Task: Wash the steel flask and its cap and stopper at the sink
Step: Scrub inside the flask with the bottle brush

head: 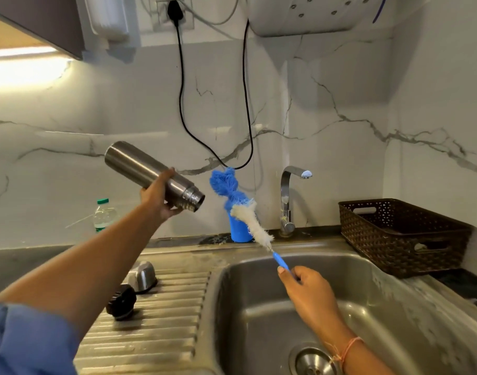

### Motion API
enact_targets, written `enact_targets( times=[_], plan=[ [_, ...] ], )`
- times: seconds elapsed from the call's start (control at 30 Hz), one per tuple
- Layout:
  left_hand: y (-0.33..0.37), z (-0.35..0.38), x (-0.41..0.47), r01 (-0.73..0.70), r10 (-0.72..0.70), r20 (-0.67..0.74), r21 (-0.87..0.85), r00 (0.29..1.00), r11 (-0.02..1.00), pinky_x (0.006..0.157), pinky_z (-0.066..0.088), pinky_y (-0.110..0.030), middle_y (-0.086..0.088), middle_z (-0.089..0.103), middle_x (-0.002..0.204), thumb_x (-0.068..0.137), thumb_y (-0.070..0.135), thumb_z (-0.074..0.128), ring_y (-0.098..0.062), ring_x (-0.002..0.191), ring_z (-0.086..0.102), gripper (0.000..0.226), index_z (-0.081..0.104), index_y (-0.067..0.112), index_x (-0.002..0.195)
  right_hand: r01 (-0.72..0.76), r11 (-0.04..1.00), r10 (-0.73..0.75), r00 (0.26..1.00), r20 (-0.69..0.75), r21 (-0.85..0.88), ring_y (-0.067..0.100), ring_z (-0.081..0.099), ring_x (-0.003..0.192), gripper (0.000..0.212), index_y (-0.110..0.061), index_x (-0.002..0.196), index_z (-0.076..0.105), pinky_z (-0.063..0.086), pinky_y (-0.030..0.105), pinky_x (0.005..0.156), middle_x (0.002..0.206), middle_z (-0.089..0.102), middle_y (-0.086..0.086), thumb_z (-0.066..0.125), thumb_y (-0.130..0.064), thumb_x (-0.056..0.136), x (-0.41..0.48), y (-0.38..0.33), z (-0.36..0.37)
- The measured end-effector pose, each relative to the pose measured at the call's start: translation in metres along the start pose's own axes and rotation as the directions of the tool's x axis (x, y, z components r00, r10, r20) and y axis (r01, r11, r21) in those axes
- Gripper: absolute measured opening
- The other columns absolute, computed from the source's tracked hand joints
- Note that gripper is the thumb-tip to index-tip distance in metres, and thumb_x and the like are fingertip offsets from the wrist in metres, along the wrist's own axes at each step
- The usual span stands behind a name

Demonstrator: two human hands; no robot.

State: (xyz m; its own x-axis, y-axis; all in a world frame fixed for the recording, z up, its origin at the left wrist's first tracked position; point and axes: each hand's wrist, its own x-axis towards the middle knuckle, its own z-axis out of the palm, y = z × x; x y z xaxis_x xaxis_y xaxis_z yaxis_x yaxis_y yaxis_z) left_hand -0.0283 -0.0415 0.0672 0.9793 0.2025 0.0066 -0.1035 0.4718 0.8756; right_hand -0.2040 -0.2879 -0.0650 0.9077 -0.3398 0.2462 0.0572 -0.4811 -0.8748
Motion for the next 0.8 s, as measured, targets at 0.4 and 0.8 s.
enact_targets(
  times=[0.4, 0.8],
  plan=[
    [0.037, 0.007, 0.008, 0.005, 0.011, 0.117, -0.135, 0.993, 0.991, 0.07, 0.055, -0.049, -0.012, 0.06, 0.115, 0.072, 0.037, 0.079, -0.03, 0.099, 0.064, 0.077, 0.041, 0.009, 0.133, 0.156, 0.978, -0.15, 0.987, 0.055, -0.135, 0.008, 0.039, 0.051, 0.038, -0.022, 0.064, 0.043, 0.033, 0.021, 0.05, 0.055, 0.043, -0.004, 0.047, -0.044, 0.095, -0.005, -0.005, 0.007],
    [0.032, 0.027, 0.0, 0.033, -0.038, 0.192, 0.029, 0.981, 0.999, 0.066, 0.055, -0.044, -0.012, 0.064, 0.108, 0.077, 0.039, 0.073, -0.025, 0.088, 0.068, 0.063, 0.045, 0.01, 0.125, 0.389, 0.633, -0.526, 0.851, -0.003, -0.67, 0.012, 0.033, 0.022, 0.031, -0.02, 0.064, 0.062, -0.009, 0.014, 0.046, 0.035, 0.042, -0.003, 0.044, -0.038, 0.083, -0.007, -0.013, -0.007]
  ],
)
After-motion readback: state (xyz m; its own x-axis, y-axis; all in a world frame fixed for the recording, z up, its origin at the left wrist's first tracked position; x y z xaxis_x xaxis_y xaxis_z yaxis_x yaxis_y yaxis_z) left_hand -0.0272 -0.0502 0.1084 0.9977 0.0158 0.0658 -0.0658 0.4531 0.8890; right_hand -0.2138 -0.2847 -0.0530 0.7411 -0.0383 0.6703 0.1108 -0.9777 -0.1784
